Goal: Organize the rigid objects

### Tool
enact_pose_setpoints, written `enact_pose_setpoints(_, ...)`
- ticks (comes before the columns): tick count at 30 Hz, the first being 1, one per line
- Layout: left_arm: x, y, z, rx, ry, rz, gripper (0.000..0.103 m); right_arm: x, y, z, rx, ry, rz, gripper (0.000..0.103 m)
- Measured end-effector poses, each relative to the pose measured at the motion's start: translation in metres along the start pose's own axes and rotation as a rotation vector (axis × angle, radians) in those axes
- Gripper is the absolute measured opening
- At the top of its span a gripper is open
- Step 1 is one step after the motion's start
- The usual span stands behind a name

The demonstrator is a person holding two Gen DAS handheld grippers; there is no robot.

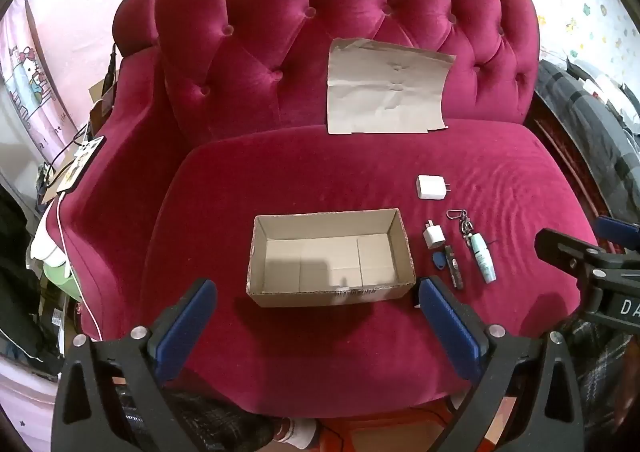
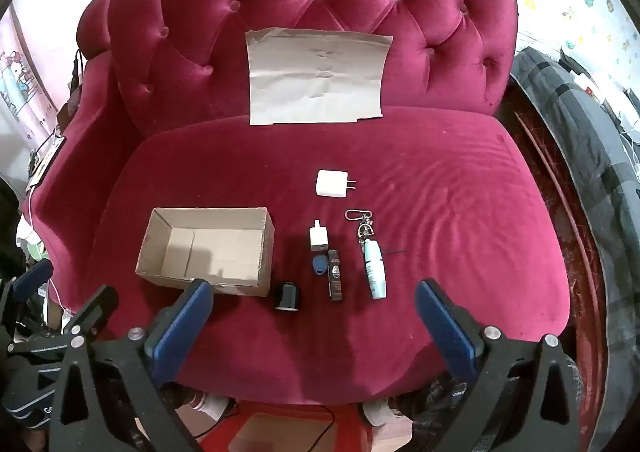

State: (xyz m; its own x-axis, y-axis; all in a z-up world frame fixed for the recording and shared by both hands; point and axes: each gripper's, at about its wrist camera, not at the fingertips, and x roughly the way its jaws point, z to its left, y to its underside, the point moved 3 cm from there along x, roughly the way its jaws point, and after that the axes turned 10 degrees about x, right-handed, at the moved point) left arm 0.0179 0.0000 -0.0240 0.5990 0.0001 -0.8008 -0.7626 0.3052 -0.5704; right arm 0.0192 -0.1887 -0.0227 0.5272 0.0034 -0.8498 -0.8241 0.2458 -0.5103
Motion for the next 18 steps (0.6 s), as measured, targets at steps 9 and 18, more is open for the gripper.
enact_pose_setpoints(9,-0.0022,-0.0013,-0.0021,0.003,0.004,-0.005,0.103,-0.0027,-0.0004,0.001,-0.003,0.006,-0.005,0.103)
enact_pose_setpoints(18,-0.0019,0.0003,-0.0003,0.004,-0.004,-0.008,0.103,-0.0044,-0.0015,0.002,-0.004,0.005,-0.004,0.103)
